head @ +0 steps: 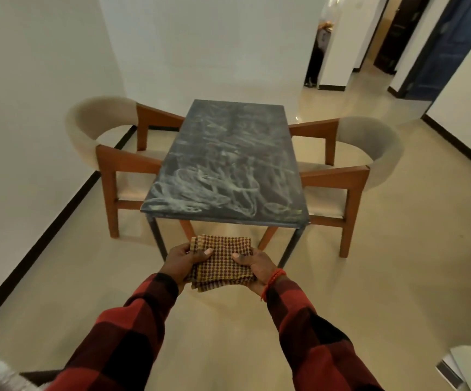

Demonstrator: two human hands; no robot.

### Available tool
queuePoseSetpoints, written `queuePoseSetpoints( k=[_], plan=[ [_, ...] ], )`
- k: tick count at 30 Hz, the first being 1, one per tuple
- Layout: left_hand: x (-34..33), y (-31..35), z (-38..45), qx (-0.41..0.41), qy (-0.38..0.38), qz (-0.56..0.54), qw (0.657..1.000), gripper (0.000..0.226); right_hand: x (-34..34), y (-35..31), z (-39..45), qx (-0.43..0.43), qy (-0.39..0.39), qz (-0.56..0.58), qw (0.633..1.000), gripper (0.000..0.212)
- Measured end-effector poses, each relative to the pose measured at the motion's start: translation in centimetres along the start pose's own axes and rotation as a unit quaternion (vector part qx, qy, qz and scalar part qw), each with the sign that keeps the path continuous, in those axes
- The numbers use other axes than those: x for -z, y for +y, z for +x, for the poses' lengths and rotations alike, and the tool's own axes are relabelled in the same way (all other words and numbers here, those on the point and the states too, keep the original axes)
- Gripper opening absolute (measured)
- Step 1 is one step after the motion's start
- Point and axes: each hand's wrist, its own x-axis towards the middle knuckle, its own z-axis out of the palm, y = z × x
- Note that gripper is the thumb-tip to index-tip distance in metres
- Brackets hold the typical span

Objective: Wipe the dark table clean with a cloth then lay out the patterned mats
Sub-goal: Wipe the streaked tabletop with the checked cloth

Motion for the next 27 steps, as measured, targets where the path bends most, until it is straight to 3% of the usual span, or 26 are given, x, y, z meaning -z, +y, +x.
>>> queuePoseSetpoints(
  k=[7,14,21,27],
  plan=[
    [-9.0,1.9,5.9,-0.011,-0.039,0.021,0.999,0.026,7.4,-6.5,1.5,0.026,0.027,0.021,0.999,0.023],
    [-15.9,4.4,14.5,0.007,-0.072,0.036,0.997,0.033,14.1,-13.4,6.9,0.022,0.053,0.029,0.998,0.037],
    [-22.6,8.3,22.6,0.024,-0.046,-0.001,0.999,0.028,19.2,-21.4,13.6,-0.011,0.039,0.026,0.999,0.035],
    [-26.0,10.6,27.8,0.037,0.012,-0.045,0.998,0.033,22.2,-27.5,20.3,-0.056,-0.027,-0.018,0.998,0.030]
  ],
)
